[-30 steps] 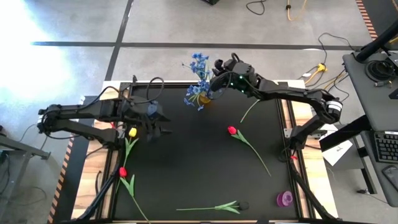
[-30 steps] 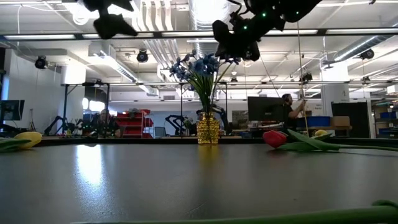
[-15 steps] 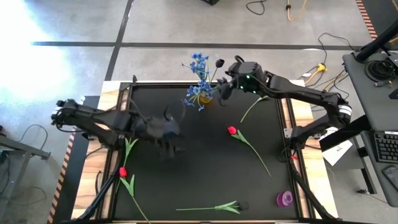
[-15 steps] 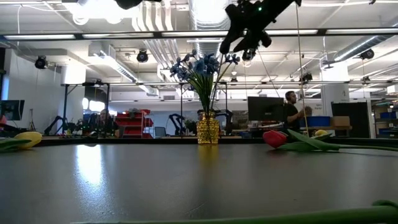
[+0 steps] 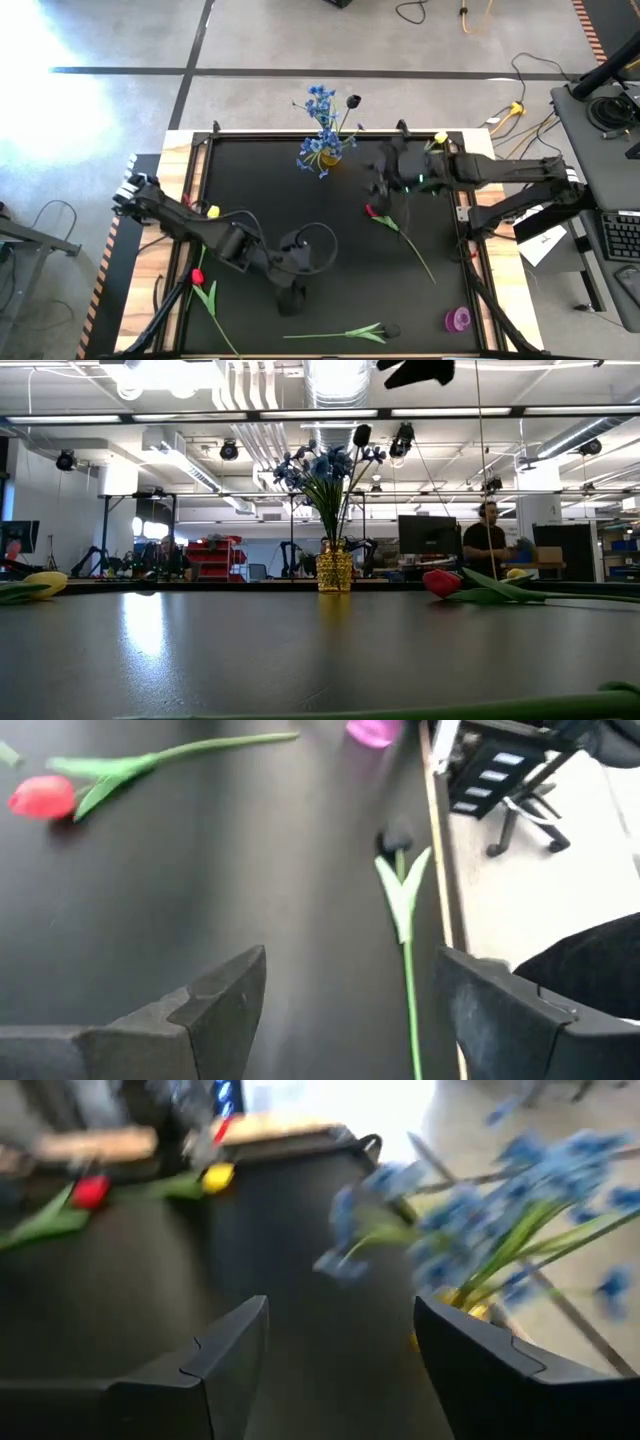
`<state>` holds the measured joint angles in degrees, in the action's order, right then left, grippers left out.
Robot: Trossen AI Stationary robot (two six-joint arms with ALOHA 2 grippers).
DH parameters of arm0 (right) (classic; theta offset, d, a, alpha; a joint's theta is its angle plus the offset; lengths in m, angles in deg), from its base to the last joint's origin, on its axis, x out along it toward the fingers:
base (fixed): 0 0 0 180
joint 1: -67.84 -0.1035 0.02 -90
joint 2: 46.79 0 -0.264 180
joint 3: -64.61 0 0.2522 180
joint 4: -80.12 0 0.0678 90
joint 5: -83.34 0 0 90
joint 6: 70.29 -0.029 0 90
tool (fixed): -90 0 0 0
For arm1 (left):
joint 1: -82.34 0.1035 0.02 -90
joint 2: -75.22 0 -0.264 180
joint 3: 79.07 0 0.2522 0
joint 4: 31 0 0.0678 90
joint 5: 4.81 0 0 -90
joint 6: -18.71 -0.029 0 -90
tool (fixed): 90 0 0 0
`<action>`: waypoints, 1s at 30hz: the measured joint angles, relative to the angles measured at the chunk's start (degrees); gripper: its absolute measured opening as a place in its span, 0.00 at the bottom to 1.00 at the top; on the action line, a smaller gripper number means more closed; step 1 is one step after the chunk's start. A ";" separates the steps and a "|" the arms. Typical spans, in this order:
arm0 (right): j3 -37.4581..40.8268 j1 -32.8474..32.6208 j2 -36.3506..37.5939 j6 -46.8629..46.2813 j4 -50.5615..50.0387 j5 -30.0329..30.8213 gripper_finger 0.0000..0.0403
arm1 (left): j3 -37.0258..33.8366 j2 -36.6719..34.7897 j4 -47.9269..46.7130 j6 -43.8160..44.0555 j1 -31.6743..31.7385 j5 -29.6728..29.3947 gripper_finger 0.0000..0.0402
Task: Sort flowers into vase by color
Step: Put the black flower into the yellow vase
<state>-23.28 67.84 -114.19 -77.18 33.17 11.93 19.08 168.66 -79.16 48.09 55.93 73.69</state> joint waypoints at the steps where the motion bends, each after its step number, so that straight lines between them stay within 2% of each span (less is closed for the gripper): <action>1: 0.02 -2.27 0.00 -1.17 -1.77 1.08 0.60 | 1.16 0.72 0.08 -1.14 -0.19 -0.02 0.68; 7: 0.04 -15.80 -0.41 -13.99 -10.24 8.16 0.58 | 5.11 4.85 1.68 -5.57 -1.87 -0.19 0.68; 13: 0.06 -28.27 -2.54 -29.23 -14.21 15.48 0.58 | 5.13 12.24 10.36 -5.84 -5.24 -0.05 0.68; 18: 0.06 -36.51 -6.40 -39.14 -14.90 16.09 0.58 | 6.07 19.97 21.17 -6.44 -6.49 0.43 0.68; 22: -0.60 -40.76 -9.93 -44.85 -16.20 15.93 0.58 | 9.75 25.95 25.68 -8.23 -6.43 1.87 0.68; 28: -2.74 -44.17 -13.18 -52.46 -21.98 13.26 0.58 | 16.11 32.40 23.91 -11.81 -5.28 4.16 0.68; 30: -4.11 -45.17 -13.73 -54.12 -24.30 11.84 0.58 | 17.56 34.22 21.44 -12.83 -4.76 3.26 0.68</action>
<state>-27.39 22.67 -127.92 -131.30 8.87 23.77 36.64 202.88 -57.72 35.26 51.17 76.95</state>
